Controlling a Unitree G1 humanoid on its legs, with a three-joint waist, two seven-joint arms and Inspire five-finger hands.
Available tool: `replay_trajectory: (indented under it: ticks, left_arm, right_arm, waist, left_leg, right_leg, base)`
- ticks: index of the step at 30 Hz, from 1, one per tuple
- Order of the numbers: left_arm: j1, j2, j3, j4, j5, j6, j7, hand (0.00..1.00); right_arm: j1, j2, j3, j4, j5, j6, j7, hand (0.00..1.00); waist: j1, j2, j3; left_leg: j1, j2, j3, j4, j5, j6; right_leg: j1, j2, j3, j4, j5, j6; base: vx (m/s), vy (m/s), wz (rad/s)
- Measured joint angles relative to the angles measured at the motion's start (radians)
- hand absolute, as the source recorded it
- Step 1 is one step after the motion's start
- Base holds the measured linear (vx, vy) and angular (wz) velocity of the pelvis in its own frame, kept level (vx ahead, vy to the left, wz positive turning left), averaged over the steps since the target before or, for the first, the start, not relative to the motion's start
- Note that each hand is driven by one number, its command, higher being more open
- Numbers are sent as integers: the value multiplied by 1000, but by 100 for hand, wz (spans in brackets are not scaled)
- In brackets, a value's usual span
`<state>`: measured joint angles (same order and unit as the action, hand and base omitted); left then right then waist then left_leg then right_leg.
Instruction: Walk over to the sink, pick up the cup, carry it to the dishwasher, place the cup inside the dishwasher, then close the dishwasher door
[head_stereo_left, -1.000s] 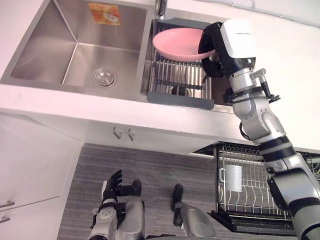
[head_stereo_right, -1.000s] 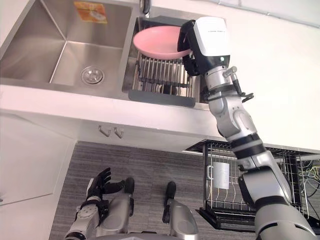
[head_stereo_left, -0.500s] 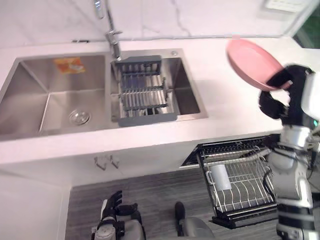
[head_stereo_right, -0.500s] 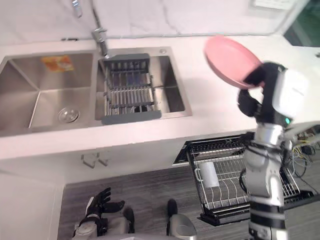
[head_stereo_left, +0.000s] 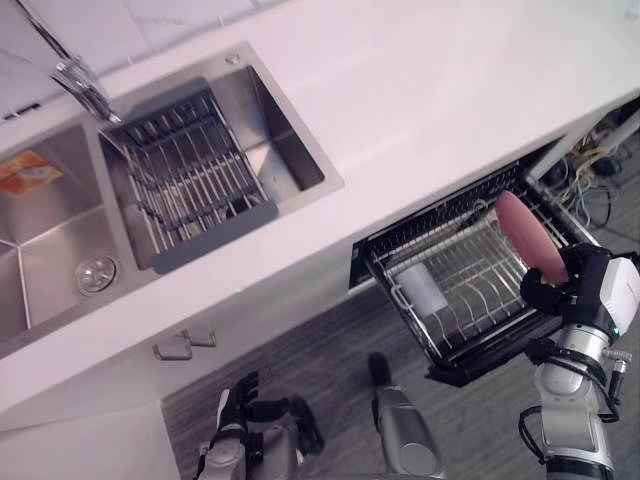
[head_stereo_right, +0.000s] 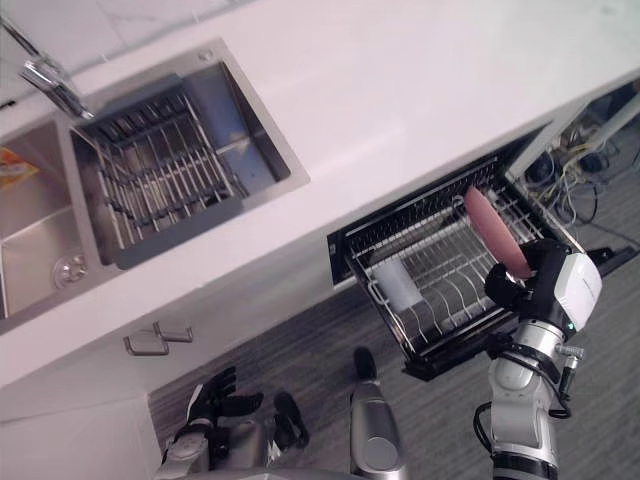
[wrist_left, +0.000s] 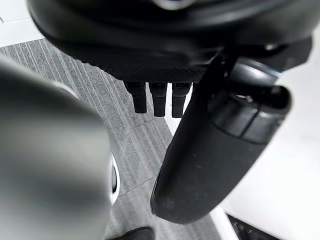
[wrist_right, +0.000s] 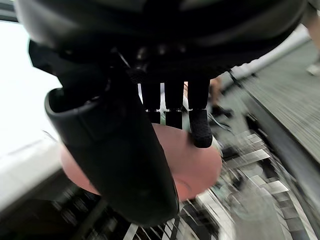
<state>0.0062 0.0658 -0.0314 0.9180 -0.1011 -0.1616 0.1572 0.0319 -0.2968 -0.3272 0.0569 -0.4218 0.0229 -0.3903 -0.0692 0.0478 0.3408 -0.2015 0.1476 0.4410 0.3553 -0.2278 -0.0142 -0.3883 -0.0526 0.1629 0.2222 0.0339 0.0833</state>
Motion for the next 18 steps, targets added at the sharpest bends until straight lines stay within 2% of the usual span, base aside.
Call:
replay_trajectory:
  ticks: [4, 8, 9, 13, 18]
  left_arm:
    - [-42, -26, -17, -14, -19, -11, 12, 90]
    - [-85, -44, -18, -15, -36, -20, 17, 90]
    - [-93, -46, -18, -15, -39, -20, 19, 90]
    - [-130, -46, -23, -12, -45, -22, 23, 90]
    - [-163, -46, -27, -7, -46, -22, 37, 90]
  right_arm:
    - [-82, -4, 49, 77, 51, 3, 21, 30]
    - [-177, -4, 81, 219, 98, 10, 45, 30]
    - [-213, -5, 91, 264, 119, 11, 47, 90]
    - [-323, -28, 100, 380, 172, 14, 57, 90]
    - [-387, -51, 96, 409, 203, 31, 61, 90]
  waist:
    - [6, 2, 46]
    - [30, 4, 70]
    - [31, 4, 74]
    - [50, 7, 94]
    - [64, 9, 99]
  left_leg:
    - [-35, 7, 20, 7, 3, 4]
    - [-67, 6, 27, 11, 5, 7]
    - [-77, 4, 25, 9, 6, 9]
    - [-100, -5, 19, 8, 10, 14]
    - [-122, -10, 12, 15, 14, 21]
  right_leg:
    - [-24, 4, 15, -40, 54, 4]
    - [-49, 3, 22, -59, 74, 10]
    - [-53, 0, 21, -68, 80, 12]
    - [-67, -10, 20, -74, 88, 18]
    - [-68, -20, 14, -103, 111, 21]
  base:
    - [-5, -9, -15]
    - [47, -1, -3]
    - [36, -4, 5]
    - [4, -10, 6]
    - [-15, -16, 7]
